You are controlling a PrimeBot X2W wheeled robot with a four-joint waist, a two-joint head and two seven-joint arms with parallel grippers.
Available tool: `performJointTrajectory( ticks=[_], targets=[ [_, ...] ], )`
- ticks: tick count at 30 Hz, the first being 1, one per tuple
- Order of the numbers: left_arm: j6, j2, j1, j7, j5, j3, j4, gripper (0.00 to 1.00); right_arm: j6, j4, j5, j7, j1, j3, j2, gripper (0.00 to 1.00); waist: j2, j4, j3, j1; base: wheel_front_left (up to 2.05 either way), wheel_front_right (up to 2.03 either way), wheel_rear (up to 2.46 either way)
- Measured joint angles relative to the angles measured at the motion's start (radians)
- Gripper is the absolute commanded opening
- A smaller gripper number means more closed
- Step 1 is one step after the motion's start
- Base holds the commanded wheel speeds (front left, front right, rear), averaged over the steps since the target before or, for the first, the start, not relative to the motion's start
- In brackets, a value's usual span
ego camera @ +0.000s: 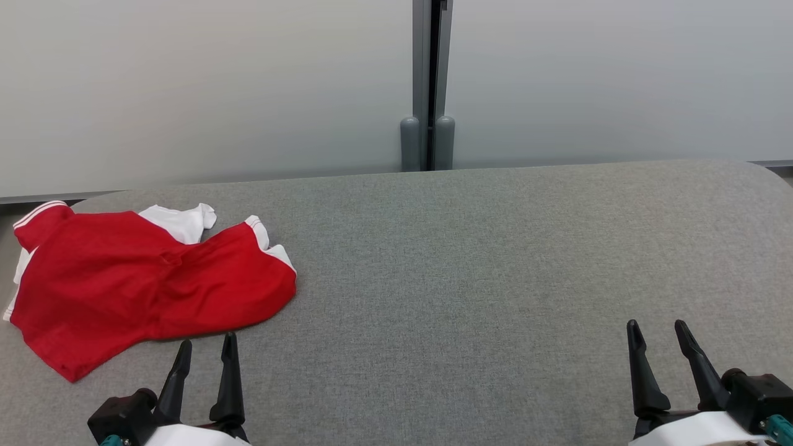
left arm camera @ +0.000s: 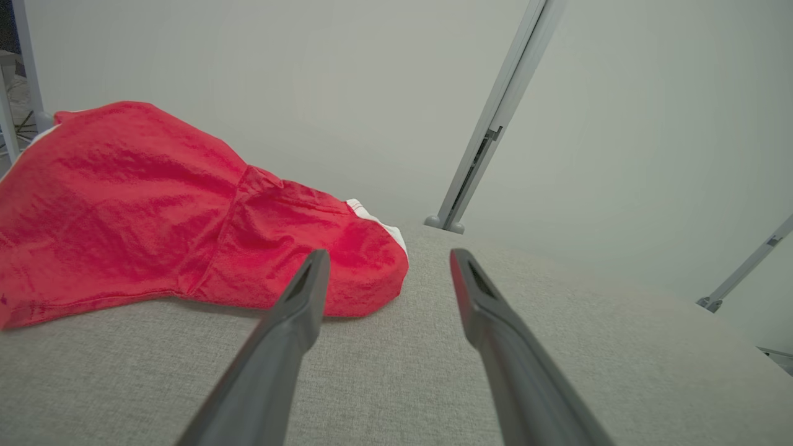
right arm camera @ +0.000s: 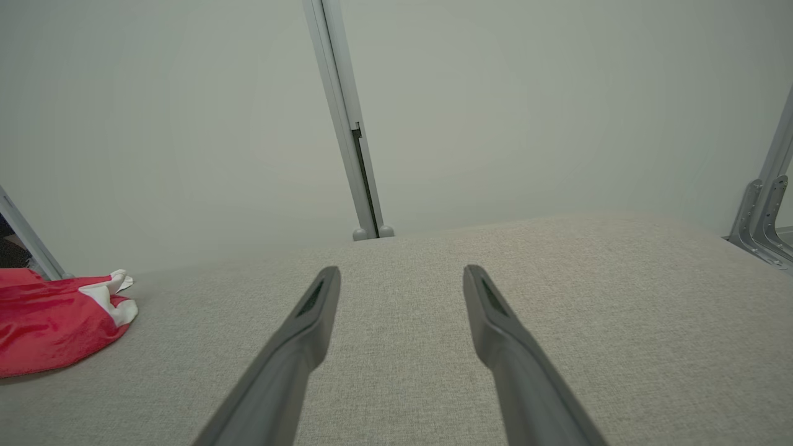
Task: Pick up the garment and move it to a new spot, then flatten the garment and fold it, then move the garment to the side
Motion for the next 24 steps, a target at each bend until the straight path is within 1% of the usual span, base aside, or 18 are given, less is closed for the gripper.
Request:
performJointTrajectory(
  ticks=[24],
  targets=[
    [0.01,0.002,0.021,-0.051,0.182,-0.003,0.007,1.0,0.0,-0.012,-0.156,-0.048,0.024,-0.033,0.016,1.0,0.0,0.001,-0.005,0.0,0.0,0.0,0.0]
  ],
)
